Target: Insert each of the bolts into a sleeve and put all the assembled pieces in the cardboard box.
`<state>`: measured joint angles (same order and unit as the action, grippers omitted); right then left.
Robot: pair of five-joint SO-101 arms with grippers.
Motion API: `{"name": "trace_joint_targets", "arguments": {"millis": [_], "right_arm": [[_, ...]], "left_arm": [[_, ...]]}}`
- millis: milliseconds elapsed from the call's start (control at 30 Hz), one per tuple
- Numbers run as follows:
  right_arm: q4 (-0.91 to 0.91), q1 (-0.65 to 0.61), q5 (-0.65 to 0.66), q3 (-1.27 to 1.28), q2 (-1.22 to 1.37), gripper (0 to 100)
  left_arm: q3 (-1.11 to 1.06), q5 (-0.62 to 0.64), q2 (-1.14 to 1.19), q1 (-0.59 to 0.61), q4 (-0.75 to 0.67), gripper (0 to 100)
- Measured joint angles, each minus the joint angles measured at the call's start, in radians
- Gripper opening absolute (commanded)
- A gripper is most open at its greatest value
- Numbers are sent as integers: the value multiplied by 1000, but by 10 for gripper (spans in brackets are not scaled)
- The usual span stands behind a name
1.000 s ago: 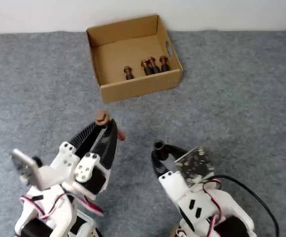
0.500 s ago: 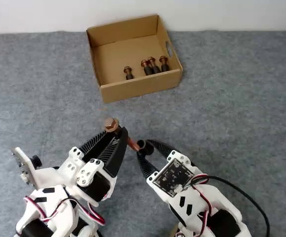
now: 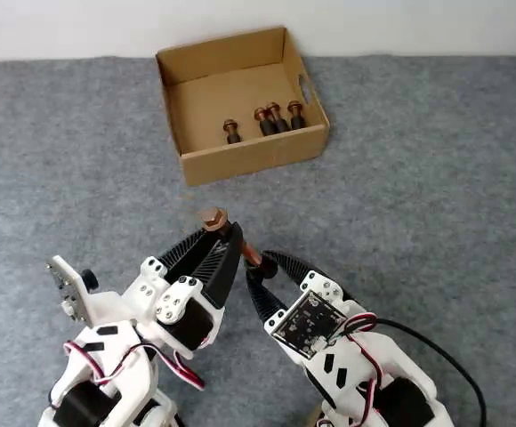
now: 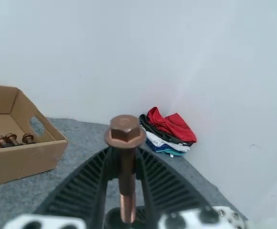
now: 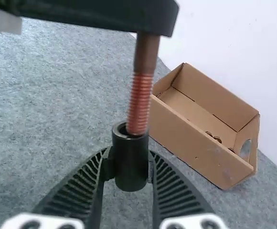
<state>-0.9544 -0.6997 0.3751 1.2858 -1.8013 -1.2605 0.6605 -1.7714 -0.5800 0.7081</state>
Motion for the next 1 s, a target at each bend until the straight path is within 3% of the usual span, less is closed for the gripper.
{"name": "trace_joint_targets", "arguments": {"millis": [267, 833, 1000], "right_arm": [[0, 2, 2, 2, 2, 9], [0, 2, 2, 3, 2, 9], [0, 2, 0, 2, 2, 9]], "left_arm": [[2, -32, -11, 3, 69, 6], [-115, -32, -12, -6, 58, 6], [-112, -72, -11, -78, 106, 8]]}}
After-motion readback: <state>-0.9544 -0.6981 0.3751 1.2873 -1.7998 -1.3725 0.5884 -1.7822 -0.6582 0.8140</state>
